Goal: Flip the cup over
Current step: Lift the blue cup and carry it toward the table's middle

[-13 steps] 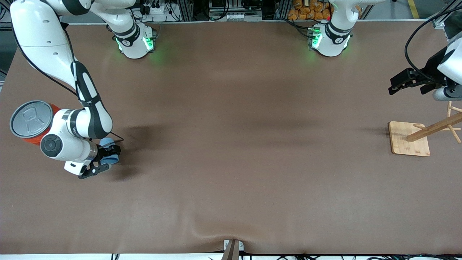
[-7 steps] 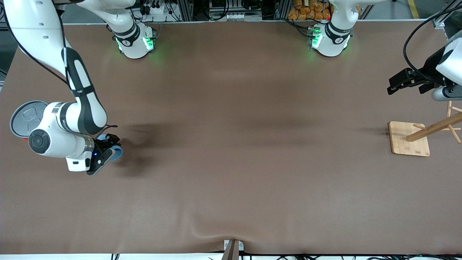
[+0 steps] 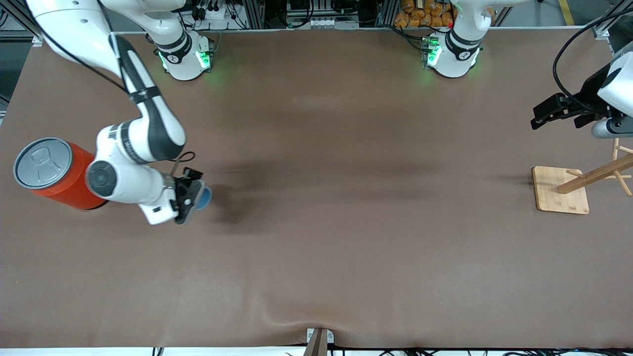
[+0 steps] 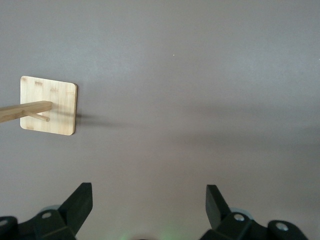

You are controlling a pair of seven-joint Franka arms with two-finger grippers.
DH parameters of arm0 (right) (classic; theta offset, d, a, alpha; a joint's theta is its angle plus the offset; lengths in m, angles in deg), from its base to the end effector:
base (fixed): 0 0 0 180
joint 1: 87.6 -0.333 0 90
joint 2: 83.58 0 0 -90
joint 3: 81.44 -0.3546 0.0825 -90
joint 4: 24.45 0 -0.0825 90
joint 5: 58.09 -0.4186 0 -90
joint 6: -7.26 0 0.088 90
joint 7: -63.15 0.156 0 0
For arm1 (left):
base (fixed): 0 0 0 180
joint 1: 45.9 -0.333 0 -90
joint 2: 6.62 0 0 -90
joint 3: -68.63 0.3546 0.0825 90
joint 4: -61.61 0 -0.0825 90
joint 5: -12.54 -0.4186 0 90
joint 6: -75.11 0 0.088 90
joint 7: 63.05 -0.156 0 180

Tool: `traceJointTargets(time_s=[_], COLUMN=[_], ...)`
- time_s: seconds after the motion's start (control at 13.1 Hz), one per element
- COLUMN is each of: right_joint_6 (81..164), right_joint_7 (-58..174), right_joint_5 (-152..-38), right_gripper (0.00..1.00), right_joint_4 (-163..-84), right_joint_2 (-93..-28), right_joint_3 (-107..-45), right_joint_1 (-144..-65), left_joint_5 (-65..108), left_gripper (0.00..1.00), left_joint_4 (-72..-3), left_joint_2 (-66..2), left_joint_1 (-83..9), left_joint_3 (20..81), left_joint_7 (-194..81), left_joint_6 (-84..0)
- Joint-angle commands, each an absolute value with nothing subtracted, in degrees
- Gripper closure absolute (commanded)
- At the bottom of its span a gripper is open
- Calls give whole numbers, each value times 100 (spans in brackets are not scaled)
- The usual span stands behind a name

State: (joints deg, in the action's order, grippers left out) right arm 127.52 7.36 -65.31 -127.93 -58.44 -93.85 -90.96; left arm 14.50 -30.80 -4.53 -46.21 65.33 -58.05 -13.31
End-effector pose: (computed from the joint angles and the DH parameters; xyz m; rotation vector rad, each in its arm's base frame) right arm 0.6432 0.1863 0.2629 -2.4291 -1.5986 0.0910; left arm 0.5703 -0.0358 0.6117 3.1109 0.0541 -0.0550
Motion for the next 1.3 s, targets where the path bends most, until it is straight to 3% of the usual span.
traceJointTargets(time_s=[0.0, 0.38, 0.69, 0.84, 1.22], right_joint_6=[13187, 14462, 14595, 15120, 15263], right_joint_7=[637, 812, 1628, 1981, 3088], right_joint_5=[-6573, -6538, -6301, -6091, -5045], right_gripper=[62, 60, 60, 60, 60], right_joint_4=[-12930, -12948, -12649, -12649, -12561], right_joint_2=[-5959, -5511, -5116, -4896, -4711], right_joint_3=[-9497, -9462, -9436, -9410, -8926], right_joint_1=[-9566, -10822, -11483, -11825, -12828], left_joint_5=[1509, 1474, 1509, 1518, 1527], left_gripper=[0, 0, 0, 0, 0], left_joint_4=[-2989, -2997, -2989, -2997, -3006], left_joint_2=[-495, -512, -504, -504, -512], left_joint_1=[-4687, -4696, -4687, -4696, -4705], left_joint_3=[6529, 6555, 6555, 6555, 6546], left_joint_7=[-6102, -5971, -5927, -5953, -6067], left_joint_6=[-1226, -1226, -1226, -1226, -1226])
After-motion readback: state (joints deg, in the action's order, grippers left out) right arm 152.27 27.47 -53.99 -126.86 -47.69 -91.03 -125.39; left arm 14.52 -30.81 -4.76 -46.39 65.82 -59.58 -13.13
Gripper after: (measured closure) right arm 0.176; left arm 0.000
